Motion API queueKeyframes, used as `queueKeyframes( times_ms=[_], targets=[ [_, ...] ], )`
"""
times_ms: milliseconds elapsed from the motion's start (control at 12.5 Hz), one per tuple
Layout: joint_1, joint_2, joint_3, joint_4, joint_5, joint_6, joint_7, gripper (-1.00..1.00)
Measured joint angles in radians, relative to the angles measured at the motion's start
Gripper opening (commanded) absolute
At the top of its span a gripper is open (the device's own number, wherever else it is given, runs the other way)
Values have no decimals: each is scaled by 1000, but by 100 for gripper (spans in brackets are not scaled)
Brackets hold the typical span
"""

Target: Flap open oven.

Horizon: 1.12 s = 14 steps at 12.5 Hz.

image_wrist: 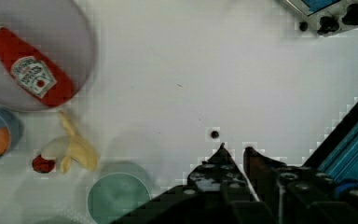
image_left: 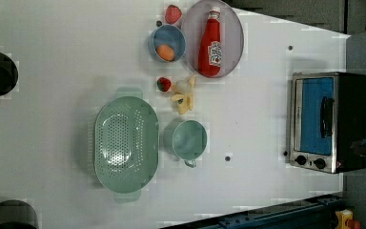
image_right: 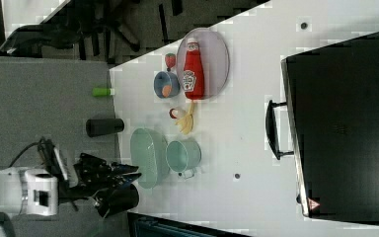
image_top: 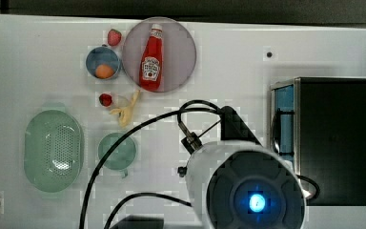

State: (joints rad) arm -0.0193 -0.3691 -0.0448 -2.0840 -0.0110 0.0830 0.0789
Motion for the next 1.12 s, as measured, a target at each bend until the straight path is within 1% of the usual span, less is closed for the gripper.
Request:
queueKeyframes(
  times_ms=[160,400,720,800,960,1120],
  targets=[
    [-10,18,-17,-8,-13,11,-30,-65],
    [-15,18,-76,-33,-15,79,-169,-65],
    [-45,20,-168,-61,-28,161,-481,-65],
    [-50,27,-195,-68,-54,209,-573,-65],
    [-61,65,-241,-70,-110,305,-729,-65],
    [-71,124,-282,-74,-112,380,-854,-65]
  ],
)
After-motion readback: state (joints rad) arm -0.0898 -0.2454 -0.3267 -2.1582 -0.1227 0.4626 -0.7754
